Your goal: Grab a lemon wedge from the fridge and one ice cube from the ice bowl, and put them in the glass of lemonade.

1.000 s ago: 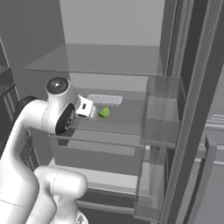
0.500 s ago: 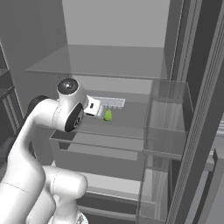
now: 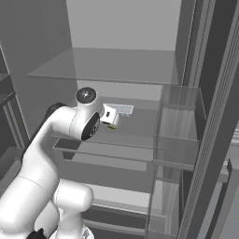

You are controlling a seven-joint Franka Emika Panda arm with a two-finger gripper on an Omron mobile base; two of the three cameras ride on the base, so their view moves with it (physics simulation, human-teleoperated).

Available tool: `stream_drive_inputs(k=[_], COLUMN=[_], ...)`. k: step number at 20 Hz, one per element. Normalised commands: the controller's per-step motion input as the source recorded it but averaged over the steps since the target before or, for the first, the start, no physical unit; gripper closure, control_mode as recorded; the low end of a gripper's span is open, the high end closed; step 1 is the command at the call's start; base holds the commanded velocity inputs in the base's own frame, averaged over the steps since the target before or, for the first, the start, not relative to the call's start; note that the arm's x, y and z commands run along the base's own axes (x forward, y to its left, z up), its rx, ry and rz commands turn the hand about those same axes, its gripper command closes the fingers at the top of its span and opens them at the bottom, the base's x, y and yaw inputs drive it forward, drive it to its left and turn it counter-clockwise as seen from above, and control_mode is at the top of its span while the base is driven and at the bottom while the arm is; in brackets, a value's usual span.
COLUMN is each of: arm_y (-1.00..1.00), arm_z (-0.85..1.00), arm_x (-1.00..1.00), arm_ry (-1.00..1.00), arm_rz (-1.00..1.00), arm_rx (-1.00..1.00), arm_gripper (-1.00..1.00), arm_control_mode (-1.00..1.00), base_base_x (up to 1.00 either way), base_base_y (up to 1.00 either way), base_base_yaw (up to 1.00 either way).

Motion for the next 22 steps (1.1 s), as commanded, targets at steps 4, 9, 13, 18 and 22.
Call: stream_drive_inputs(k=[4,9,13,18,22], arm_y=[0.02,0.08,0.0,0.0,0.0], arm_z=[-0.04,-0.14,-0.58,-0.6,-0.26], arm_x=[0.41,0.62,0.49,0.47,0.63], arm_ry=[-0.06,0.02,0.1,0.03,0.0], arm_rz=[-0.03,-0.08,-0.04,-0.01,-0.02], arm_rx=[0.0,0.0,0.0,0.0,0.0], arm_gripper=[-1.0,-1.0,-1.0,-1.0,-1.0], arm_control_mode=[-1.0,-1.0,-1.0,-1.0,-1.0], base_base_x=[0.0,0.0,0.0,0.0,0.0], base_base_y=[0.0,0.0,0.0,0.0,0.0], base_base_yaw=[0.0,0.0,0.0,0.0,0.0])
